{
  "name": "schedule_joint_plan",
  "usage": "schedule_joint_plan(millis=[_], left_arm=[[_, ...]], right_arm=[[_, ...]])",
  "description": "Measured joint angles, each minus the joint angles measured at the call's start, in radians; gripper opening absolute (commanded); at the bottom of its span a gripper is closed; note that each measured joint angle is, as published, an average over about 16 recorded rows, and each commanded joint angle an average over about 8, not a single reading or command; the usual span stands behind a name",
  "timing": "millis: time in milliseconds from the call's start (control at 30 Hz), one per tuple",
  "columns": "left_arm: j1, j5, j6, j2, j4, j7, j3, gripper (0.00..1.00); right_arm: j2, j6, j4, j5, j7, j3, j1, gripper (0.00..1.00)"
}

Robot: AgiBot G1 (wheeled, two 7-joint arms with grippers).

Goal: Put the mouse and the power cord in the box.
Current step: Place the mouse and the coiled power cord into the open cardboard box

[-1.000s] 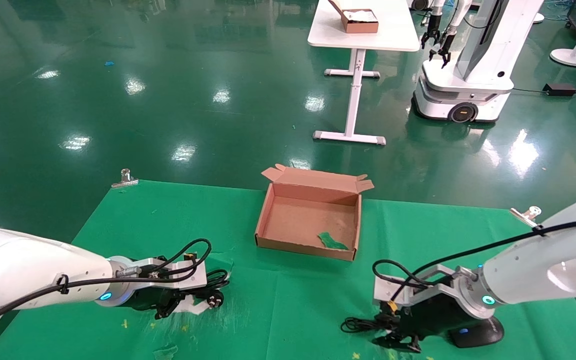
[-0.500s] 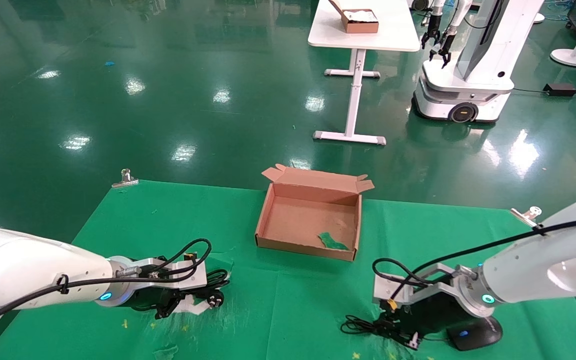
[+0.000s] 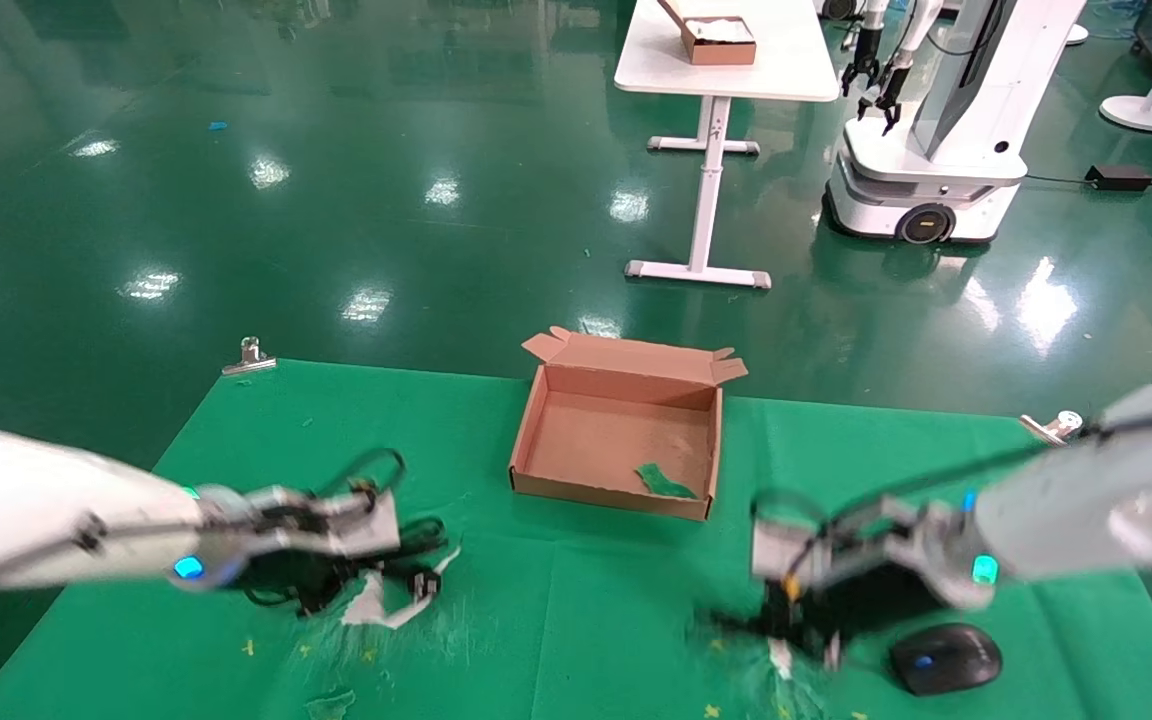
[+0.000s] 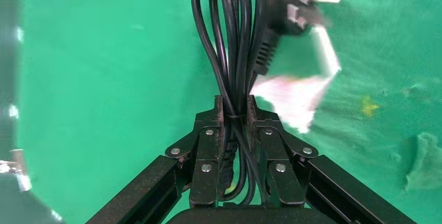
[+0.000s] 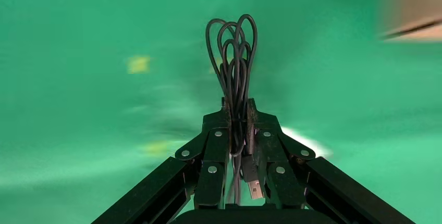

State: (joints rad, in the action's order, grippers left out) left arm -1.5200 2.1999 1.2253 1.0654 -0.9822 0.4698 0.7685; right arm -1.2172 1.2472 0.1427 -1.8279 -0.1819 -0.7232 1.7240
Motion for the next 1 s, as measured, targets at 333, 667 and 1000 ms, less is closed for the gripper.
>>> schedule_joint_plan(millis=[333,667,1000], left_arm=[[-0.11,-0.141,0.048,0.035,0.007,-0.002,-0.072,0.0],[-0.087,-0.063,-0.19,0.215,0.019,0.059,-0.031,0.0],[-0.013,0.156,-0.574,0.309,0.016,0.211,0.216,0.0]], right_arm=[[0.045,-0.004,0.064,-0.01,-0.003,0.001,0.111,0.0],[0.117,0.066,0.172,-0.055,0.079,-0.025,0.173,0.0],[0.257,0.259,0.462,-0.045,0.278,-0.056,0.17,0.0]])
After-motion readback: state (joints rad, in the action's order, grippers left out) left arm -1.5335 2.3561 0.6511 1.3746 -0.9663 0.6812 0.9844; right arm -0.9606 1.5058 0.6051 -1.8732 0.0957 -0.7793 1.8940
